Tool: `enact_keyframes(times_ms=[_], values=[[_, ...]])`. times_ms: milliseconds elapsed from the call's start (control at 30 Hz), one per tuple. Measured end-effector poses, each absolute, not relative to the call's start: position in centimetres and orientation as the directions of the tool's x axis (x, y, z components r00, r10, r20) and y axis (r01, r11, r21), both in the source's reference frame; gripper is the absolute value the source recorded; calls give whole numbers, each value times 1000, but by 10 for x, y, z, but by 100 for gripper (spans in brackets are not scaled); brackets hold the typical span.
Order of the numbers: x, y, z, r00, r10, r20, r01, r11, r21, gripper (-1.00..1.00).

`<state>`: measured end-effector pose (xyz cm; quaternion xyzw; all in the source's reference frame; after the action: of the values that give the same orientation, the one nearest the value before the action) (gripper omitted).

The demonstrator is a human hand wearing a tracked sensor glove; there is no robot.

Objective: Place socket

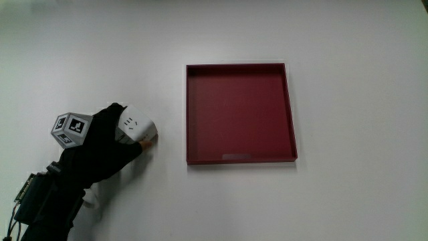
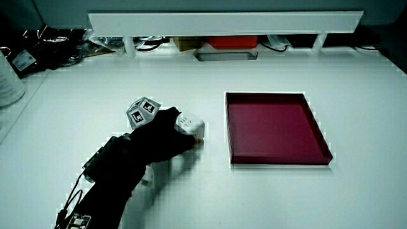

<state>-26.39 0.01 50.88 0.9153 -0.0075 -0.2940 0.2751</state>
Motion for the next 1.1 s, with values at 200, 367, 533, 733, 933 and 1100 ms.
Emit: enact_keyframes(times_ms=[200, 367, 533, 733, 933, 1100], values=[[-265, 1, 511, 822, -198, -534, 128, -850, 512, -5], [-265, 2, 511, 828, -195, -526, 130, -845, 518, -27], [-264, 3, 506, 826, -181, -533, 159, -834, 529, -50], [-272, 0, 483, 821, -96, -563, 207, -869, 449, -77], [-269, -20, 436, 861, -37, -508, 231, -861, 453, -100], [-268, -48, 422, 909, -47, -415, 186, -845, 502, -100]])
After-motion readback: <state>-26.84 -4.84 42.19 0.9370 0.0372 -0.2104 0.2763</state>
